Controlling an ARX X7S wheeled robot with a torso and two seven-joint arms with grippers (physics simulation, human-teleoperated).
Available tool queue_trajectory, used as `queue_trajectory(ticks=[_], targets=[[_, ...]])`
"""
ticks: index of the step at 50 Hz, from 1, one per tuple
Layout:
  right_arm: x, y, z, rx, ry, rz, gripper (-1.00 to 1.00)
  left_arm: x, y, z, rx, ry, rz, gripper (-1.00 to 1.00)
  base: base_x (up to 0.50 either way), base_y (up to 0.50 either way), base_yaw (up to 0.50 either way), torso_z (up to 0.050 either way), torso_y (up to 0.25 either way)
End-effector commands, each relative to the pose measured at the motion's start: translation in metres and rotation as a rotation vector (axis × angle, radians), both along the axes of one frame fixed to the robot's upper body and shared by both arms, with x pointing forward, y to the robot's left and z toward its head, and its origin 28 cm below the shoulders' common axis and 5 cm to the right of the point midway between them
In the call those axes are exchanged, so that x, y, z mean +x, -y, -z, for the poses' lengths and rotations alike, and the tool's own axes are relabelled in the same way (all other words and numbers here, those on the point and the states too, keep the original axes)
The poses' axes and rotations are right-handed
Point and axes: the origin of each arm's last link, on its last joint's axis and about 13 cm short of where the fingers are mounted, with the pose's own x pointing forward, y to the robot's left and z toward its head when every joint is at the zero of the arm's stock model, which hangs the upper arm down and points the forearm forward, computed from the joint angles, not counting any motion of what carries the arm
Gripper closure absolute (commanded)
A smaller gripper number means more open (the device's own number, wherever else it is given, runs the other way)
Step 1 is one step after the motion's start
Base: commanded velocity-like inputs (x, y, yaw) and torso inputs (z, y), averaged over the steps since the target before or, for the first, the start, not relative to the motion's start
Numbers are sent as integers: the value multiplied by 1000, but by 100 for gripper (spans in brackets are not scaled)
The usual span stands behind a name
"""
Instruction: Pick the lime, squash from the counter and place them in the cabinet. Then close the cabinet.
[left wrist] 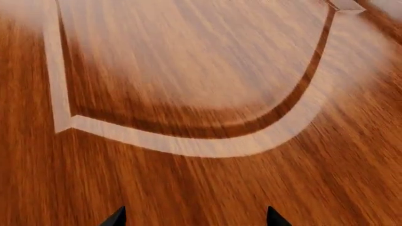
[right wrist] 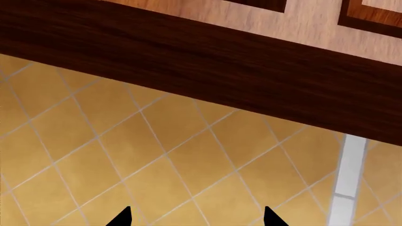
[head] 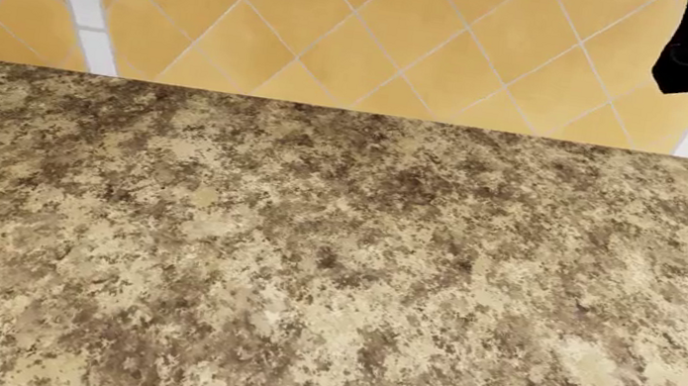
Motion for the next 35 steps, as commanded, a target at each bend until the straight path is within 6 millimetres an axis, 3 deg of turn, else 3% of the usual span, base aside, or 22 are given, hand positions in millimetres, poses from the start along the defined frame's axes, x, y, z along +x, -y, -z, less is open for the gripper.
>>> queue_trajectory(ticks=[1,35], targets=[[1,-1,1,-1,0,-3,-100,29,25,12,142,-118,57,-100,0,0,0,0,0],[3,-1,2,3,1,-7,-100,61,42,25,283,-266,-121,-100,0,0,0,0,-7]])
